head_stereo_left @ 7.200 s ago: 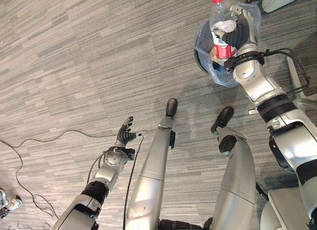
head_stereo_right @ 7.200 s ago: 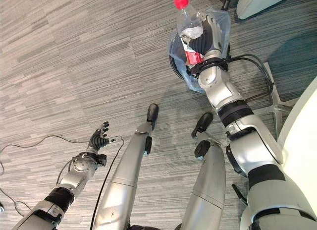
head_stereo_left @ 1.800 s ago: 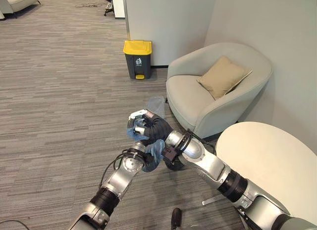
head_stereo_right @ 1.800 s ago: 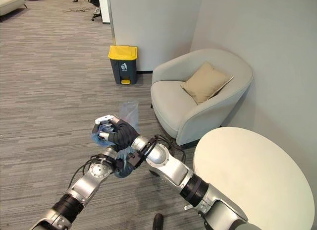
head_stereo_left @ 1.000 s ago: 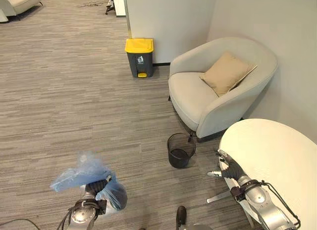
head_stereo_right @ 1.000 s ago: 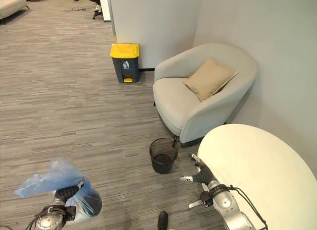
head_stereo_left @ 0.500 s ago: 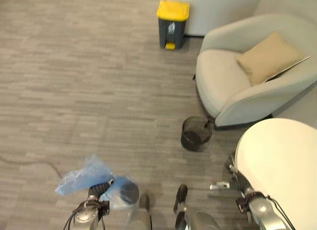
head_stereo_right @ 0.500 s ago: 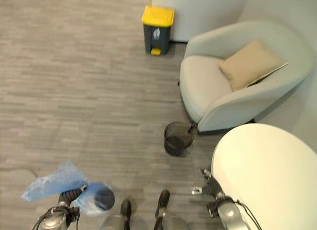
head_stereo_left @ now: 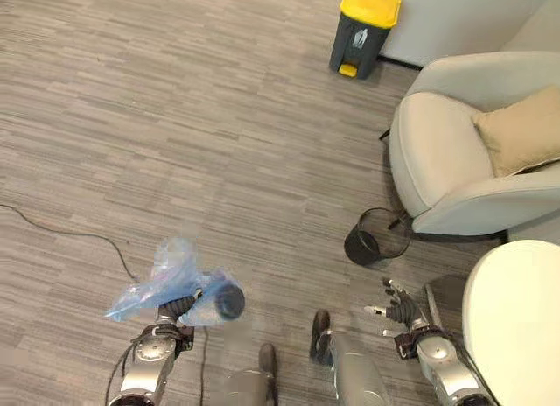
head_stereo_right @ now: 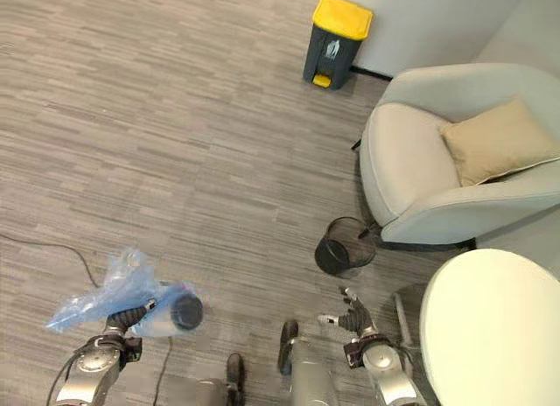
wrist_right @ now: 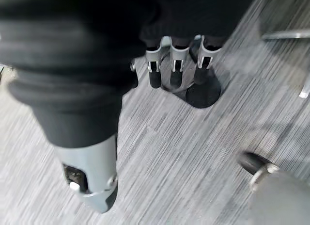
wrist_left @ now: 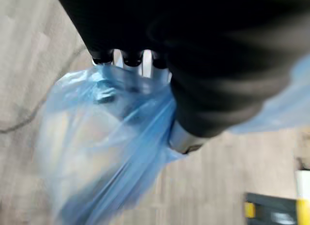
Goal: Gather garbage on tea table into small bin, then transfer packed bag to large trash can.
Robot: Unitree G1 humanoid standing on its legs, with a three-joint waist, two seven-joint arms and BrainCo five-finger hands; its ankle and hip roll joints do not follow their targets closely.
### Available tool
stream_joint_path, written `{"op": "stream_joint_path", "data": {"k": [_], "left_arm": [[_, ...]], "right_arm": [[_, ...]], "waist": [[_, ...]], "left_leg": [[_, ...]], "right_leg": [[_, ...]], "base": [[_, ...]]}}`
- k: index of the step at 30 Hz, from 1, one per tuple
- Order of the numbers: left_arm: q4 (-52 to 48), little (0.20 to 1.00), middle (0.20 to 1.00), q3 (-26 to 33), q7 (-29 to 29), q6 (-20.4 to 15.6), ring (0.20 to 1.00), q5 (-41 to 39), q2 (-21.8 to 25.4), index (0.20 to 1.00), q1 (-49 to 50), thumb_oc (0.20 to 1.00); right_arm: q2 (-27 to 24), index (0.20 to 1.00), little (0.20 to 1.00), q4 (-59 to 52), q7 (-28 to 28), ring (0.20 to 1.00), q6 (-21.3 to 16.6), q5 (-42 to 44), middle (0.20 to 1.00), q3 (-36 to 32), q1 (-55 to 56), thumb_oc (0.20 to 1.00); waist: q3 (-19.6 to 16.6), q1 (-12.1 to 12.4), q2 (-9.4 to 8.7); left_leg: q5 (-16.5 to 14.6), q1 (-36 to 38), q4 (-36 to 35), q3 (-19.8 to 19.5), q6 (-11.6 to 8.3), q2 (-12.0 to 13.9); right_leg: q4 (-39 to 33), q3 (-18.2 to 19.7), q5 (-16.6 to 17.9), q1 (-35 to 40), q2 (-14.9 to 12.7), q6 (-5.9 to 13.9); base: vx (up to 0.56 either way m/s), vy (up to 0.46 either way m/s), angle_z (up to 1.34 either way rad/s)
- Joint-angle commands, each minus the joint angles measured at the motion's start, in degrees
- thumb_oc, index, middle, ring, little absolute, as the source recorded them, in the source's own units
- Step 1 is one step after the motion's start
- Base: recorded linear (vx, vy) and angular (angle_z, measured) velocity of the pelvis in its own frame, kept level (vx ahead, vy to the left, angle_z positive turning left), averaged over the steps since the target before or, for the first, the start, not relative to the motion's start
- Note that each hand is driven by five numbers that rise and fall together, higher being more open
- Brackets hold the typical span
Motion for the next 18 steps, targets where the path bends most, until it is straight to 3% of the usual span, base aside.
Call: {"op": "stream_joint_path", "data": {"k": [1, 2, 4, 5, 6, 7, 9, 11, 12, 15, 16, 17, 18], "left_arm": [[-6.2, 0.200, 0.200, -0.7, -0.8, -2.5, 0.200, -0.9, 3.1, 0.200, 2.8, 0.200], [-6.0, 0.200, 0.200, -0.6, -1.1, -2.4, 0.200, -0.7, 2.9, 0.200, 3.4, 0.200], [-6.4, 0.200, 0.200, -0.3, -1.9, -2.0, 0.200, -0.7, 3.2, 0.200, 4.4, 0.200], [-6.5, 0.200, 0.200, -0.5, -2.2, -2.0, 0.200, -0.6, 3.0, 0.200, 4.6, 0.200], [-5.9, 0.200, 0.200, -0.6, -2.0, -1.8, 0.200, -0.8, 2.8, 0.200, 3.9, 0.200], [-5.9, 0.200, 0.200, -0.6, -2.0, -1.8, 0.200, -0.8, 2.8, 0.200, 3.9, 0.200], [-5.8, 0.200, 0.200, -0.6, -2.2, -1.9, 0.200, -0.5, 2.8, 0.200, 3.7, 0.200], [-5.9, 0.200, 0.200, -0.5, -2.1, -1.9, 0.200, -0.1, 3.0, 0.200, 3.9, 0.200], [-6.1, 0.200, 0.200, -0.3, -1.8, -2.1, 0.200, -0.5, 3.0, 0.200, 3.9, 0.200], [-7.2, 0.200, 0.200, -0.3, -1.9, -2.3, 0.200, -0.6, 2.7, 0.200, 4.8, 0.200], [-7.0, 0.200, 0.200, -0.4, -2.0, -2.5, 0.200, -0.6, 2.8, 0.200, 4.7, 0.200], [-7.0, 0.200, 0.200, -0.4, -2.0, -2.5, 0.200, -0.6, 2.8, 0.200, 4.7, 0.200], [-6.6, 0.200, 0.200, -0.4, -2.1, -2.4, 0.200, -0.5, 3.4, 0.200, 4.3, 0.200]], "right_arm": [[-1.8, 1.000, 1.000, 0.0, -1.0, 1.000, -2.0, 0.8, 1.000, -0.6, 2.0, 1.000], [-1.7, 1.000, 1.000, 0.2, -1.0, 1.000, -2.3, 0.9, 1.000, -1.1, 3.0, 1.000], [-2.0, 1.000, 1.000, -0.2, -0.7, 1.000, -2.4, 1.0, 1.000, -1.5, 4.4, 1.000], [-2.7, 1.000, 1.000, 0.2, -1.0, 1.000, -2.7, 1.8, 1.000, -2.1, 4.5, 1.000], [-2.9, 1.000, 1.000, 0.6, -1.4, 1.000, -2.7, 2.4, 1.000, -2.2, 3.8, 1.000], [-2.8, 1.000, 1.000, 0.6, -1.4, 1.000, -2.7, 2.4, 1.000, -2.2, 3.8, 1.000], [-2.8, 1.000, 1.000, 1.1, -1.6, 1.000, -2.8, 2.7, 1.000, -2.4, 3.2, 1.000], [-2.7, 1.000, 1.000, 1.2, -1.7, 1.000, -2.8, 2.8, 1.000, -2.5, 2.9, 1.000], [-2.4, 1.000, 1.000, 1.6, -2.0, 1.000, -2.8, 3.2, 1.000, -2.2, 2.4, 1.000], [-2.2, 1.000, 1.000, 1.6, -1.9, 1.000, -2.9, 2.4, 1.000, -2.0, 2.4, 1.000], [-2.1, 1.000, 1.000, 1.6, -1.5, 1.000, -2.8, 2.0, 1.000, -1.9, 2.2, 1.000], [-2.1, 1.000, 1.000, 1.6, -1.5, 1.000, -2.8, 2.0, 1.000, -1.9, 2.2, 1.000], [-1.5, 1.000, 1.000, 2.2, -1.1, 1.000, -2.5, 1.6, 1.000, -1.7, 1.5, 1.000]], "waist": [[-3.2, -1.5, -0.80], [-4.1, -2.0, -0.76], [-5.1, -2.9, -1.01], [-4.9, -3.1, -1.65], [-4.2, -2.7, -2.24], [-4.2, -2.7, -2.27], [-3.6, -1.8, -3.04], [-3.7, -0.6, -3.10], [-3.0, 1.6, -2.22], [-4.0, 3.1, -2.11], [-4.6, 3.0, -2.65], [-4.7, 3.1, -2.67], [-5.1, 2.9, -2.97]], "left_leg": [[-5.9, 3.8, 1.2, -6.1, -5.13, 4.2], [-6.4, 3.9, 3.2, -5.8, -7.13, 5.5], [-2.3, 2.1, 10.5, -4.8, -9.71, 8.8], [2.1, -1.5, 19.9, -3.9, -10.03, 10.8], [1.3, -6.2, 23.3, -3.7, -8.75, 10.5], [1.4, -6.2, 23.3, -3.7, -8.75, 10.4], [-2.0, -11.3, 19.5, -3.0, -7.80, 9.0], [0.8, -15.0, 14.8, -3.4, -8.21, 7.4], [7.4, -18.6, 8.2, -6.4, -9.69, 5.5], [8.4, -16.7, 4.4, -9.0, -9.34, 4.8], [6.9, -16.9, 6.5, -9.6, -8.48, 3.7], [6.9, -16.9, 6.5, -9.6, -8.47, 3.8], [5.7, -14.9, 5.8, -8.6, -7.25, 4.1]], "right_leg": [[-6.9, 1.1, 0.6, 11.1, 0.5, 3.81], [-7.7, 0.3, -0.3, 12.7, 0.6, 3.08], [-10.3, -0.7, -1.5, 16.5, 2.2, 1.38], [-12.9, -0.1, -2.9, 20.5, 3.9, -0.47], [-14.1, 1.0, -3.4, 22.1, 4.2, -0.97], [-14.2, 0.9, -3.4, 22.1, 4.2, -0.97], [-15.8, 2.1, -4.3, 24.3, 4.0, -0.17], [-17.0, 2.9, -4.2, 25.7, 4.1, 0.09], [-17.6, 4.7, -5.0, 28.1, 5.9, 0.12], [-16.8, 6.7, -6.6, 30.0, 6.4, 0.70], [-15.2, 7.7, -7.0, 30.0, 5.3, 1.63], [-15.1, 7.8, -7.1, 29.9, 5.3, 1.63], [-11.6, 9.1, -7.3, 28.6, 4.2, 2.35]], "base": [[0.71, -0.357, 1.26], [0.55, -0.358, 2.03], [0.50, -0.385, 1.95], [0.49, -0.358, 0.87], [0.33, -0.227, -0.05], [0.22, -0.075, -0.57], [0.24, 0.012, -1.18], [0.27, 0.117, -0.91], [0.25, 0.132, -0.63], [0.36, 0.205, -1.47], [0.28, 0.189, -1.45], [0.32, 0.276, -0.82], [0.28, 0.250, -0.74]]}}
